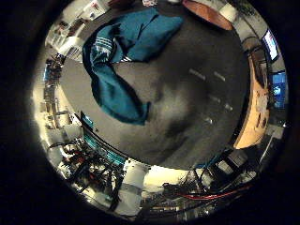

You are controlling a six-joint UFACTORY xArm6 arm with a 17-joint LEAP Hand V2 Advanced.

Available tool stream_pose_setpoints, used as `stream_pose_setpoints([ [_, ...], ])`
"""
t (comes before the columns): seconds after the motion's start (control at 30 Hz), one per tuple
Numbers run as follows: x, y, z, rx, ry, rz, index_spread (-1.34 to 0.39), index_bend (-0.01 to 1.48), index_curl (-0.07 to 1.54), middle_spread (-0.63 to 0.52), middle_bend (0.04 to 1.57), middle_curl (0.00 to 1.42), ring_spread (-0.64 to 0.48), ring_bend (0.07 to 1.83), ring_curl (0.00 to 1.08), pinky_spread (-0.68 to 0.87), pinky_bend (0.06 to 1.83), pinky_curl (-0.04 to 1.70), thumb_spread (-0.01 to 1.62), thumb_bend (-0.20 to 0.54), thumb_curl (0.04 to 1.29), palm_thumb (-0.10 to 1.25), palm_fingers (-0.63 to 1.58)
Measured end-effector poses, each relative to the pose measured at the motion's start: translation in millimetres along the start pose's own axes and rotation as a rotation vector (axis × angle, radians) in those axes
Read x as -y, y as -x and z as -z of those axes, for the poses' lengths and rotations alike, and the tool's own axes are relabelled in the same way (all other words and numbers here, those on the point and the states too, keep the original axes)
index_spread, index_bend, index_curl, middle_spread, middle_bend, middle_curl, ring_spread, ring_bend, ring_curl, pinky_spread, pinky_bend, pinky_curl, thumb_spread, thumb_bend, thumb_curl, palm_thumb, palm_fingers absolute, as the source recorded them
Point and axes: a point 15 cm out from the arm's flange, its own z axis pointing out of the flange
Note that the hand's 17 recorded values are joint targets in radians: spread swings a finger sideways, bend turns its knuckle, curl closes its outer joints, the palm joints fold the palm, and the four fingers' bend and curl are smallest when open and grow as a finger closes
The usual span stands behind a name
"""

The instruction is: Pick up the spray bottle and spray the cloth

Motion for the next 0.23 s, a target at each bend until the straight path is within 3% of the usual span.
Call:
stream_pose_setpoints([
  [0.23, -14, -19, 6, -0.018, -0.003, -0.044, -0.24, 0.20, 0.37, 0.16, 0.18, 0.27, 0.16, 0.18, 0.17, 0.33, 0.23, 0.33, 1.12, -0.019, 0.27, 0.46, 0.04],
])
